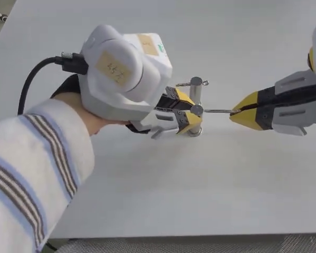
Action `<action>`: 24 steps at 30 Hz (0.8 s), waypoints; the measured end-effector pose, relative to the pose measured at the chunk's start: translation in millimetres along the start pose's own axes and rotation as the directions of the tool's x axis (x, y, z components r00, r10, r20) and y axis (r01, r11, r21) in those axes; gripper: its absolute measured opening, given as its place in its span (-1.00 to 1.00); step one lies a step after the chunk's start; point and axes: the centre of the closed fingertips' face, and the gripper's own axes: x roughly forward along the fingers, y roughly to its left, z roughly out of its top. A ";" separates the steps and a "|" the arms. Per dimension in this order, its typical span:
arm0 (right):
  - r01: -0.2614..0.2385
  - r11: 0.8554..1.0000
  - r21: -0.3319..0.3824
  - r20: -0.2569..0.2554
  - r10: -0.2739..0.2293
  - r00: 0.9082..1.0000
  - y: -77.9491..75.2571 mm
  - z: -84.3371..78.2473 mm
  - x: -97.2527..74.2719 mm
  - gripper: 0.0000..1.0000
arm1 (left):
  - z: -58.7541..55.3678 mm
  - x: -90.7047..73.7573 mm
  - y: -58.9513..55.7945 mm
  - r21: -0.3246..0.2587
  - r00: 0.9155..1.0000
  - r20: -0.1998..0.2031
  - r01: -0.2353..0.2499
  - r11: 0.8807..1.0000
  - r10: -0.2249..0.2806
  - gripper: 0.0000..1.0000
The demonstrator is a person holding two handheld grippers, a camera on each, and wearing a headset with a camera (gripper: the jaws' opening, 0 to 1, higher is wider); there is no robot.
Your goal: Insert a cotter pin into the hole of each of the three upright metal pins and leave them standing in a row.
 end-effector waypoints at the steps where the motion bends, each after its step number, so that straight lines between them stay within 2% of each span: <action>1: 0.001 1.000 -0.003 0.001 -0.001 1.000 0.3 0.2 0.9 -1.00 | 0.1 -0.1 -0.4 0.010 1.000 -0.003 0.002 1.000 -0.002 -0.81; 8: 0.001 1.000 -0.005 0.006 -0.001 1.000 0.7 2.5 7.2 -1.00 | 0.7 0.6 -2.5 0.011 1.000 -0.010 0.025 1.000 -0.025 -0.81; 17: 0.011 1.000 0.002 -0.005 -0.011 1.000 0.8 -0.2 12.9 -1.00 | 0.5 1.0 -2.4 0.004 1.000 -0.004 0.014 1.000 -0.014 -0.81; 24: 0.001 1.000 -0.009 0.005 -0.001 1.000 8.5 10.9 20.1 -1.00 | 1.8 2.2 -3.0 -0.005 1.000 -0.003 0.018 1.000 -0.018 -0.81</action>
